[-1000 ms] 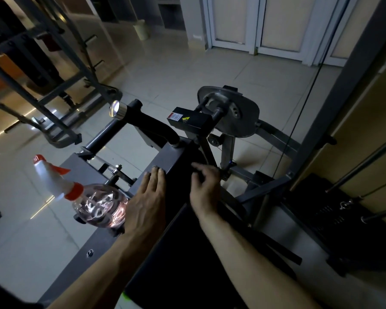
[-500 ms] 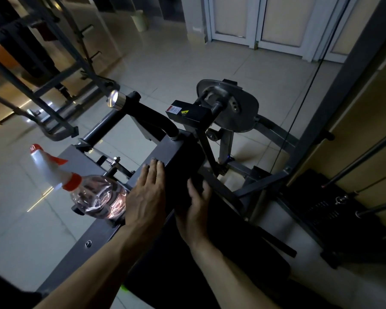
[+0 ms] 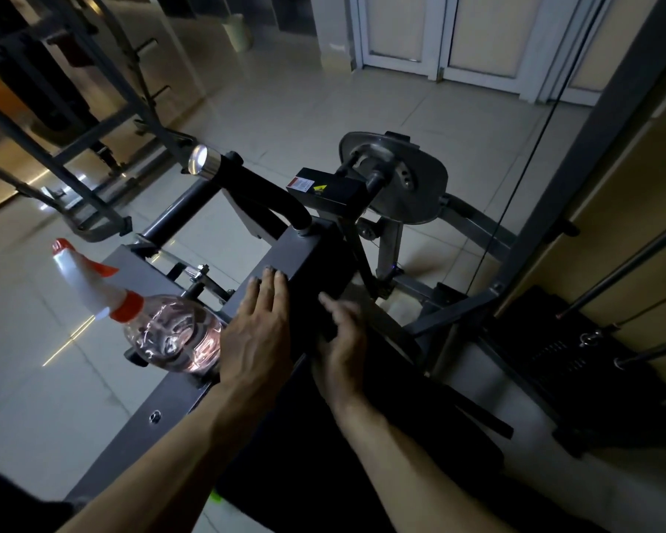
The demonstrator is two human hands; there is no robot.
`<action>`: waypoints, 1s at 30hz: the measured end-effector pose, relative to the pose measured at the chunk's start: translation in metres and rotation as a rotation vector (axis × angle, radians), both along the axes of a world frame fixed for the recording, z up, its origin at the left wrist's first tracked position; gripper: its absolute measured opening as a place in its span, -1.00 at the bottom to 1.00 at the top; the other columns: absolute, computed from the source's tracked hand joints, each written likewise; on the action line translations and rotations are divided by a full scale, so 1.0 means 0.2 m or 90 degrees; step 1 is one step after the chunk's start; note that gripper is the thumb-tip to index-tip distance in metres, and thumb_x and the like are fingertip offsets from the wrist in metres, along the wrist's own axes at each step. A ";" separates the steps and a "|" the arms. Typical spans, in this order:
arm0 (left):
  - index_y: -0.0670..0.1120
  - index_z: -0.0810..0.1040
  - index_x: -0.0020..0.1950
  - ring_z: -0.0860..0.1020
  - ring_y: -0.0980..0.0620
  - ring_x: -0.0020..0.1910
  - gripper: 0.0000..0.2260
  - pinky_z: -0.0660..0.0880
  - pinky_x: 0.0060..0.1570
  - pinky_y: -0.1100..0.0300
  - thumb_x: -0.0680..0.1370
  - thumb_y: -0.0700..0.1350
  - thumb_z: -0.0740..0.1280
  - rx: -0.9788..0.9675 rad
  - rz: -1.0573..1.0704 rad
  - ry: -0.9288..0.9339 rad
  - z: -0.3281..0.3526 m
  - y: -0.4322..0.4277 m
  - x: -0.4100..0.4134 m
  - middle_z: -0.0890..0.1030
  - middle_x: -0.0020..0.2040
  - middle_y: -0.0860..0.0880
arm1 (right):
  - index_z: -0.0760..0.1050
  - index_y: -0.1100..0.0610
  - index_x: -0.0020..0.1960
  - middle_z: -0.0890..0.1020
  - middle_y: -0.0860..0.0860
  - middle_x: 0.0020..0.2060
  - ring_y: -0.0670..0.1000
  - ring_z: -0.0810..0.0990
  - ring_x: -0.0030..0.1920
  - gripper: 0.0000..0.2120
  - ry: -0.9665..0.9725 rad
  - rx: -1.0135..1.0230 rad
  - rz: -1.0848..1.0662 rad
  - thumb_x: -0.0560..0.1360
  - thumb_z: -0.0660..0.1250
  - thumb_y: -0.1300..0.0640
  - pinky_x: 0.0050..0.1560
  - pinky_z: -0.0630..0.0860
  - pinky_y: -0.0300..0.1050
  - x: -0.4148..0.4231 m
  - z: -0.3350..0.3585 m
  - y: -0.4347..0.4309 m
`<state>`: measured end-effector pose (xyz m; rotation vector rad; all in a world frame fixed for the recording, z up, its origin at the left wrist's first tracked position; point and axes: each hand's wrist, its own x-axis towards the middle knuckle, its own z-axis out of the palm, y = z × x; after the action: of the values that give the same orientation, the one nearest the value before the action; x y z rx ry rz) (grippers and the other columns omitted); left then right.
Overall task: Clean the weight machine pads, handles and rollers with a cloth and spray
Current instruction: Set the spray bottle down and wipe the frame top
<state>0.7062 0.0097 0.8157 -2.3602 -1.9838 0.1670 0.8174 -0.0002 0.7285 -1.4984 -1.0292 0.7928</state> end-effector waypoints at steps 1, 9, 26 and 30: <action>-0.19 -0.03 0.67 0.07 -0.18 0.64 -0.20 0.45 0.42 -0.03 0.60 -0.03 0.38 -0.005 -0.004 -0.002 0.01 0.00 0.00 0.02 0.67 -0.17 | 0.59 0.17 0.33 0.57 0.04 0.13 -0.14 0.58 0.12 -0.66 -0.008 0.030 0.055 0.57 0.36 0.29 0.13 0.46 -0.41 -0.03 0.01 -0.08; -0.15 -0.07 0.67 0.06 -0.16 0.64 -0.25 0.54 0.32 -0.01 0.62 -0.17 0.32 0.012 -0.010 -0.027 -0.02 -0.01 -0.02 0.00 0.67 -0.13 | 0.62 0.05 0.34 0.49 0.05 0.20 -0.46 0.42 0.05 -0.63 -0.006 0.010 -0.047 0.57 0.37 0.27 0.03 0.42 -0.54 0.23 0.10 0.38; -0.15 -0.13 0.67 0.03 -0.18 0.64 -0.13 0.40 0.47 -0.07 0.57 -0.14 0.42 0.002 0.003 -0.042 -0.05 0.00 -0.02 -0.03 0.67 -0.14 | 0.44 0.11 0.48 0.47 0.09 0.42 0.01 0.48 0.35 -0.54 0.117 -0.178 -0.075 0.60 0.26 0.33 0.24 0.43 -0.28 0.17 0.01 0.27; -0.17 -0.09 0.67 0.04 -0.18 0.64 -0.10 0.35 0.49 -0.07 0.55 -0.07 0.45 0.016 0.001 -0.045 -0.07 0.00 -0.02 0.01 0.67 -0.16 | 0.54 0.08 0.29 0.61 -0.03 0.22 0.08 0.59 0.29 -0.75 0.085 -0.194 0.054 0.62 0.35 0.20 0.30 0.52 -0.06 0.00 0.01 -0.06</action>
<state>0.7026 0.0091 0.8023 -2.3818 -2.0048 0.0592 0.8180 -0.0131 0.7305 -1.6397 -0.9063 1.1350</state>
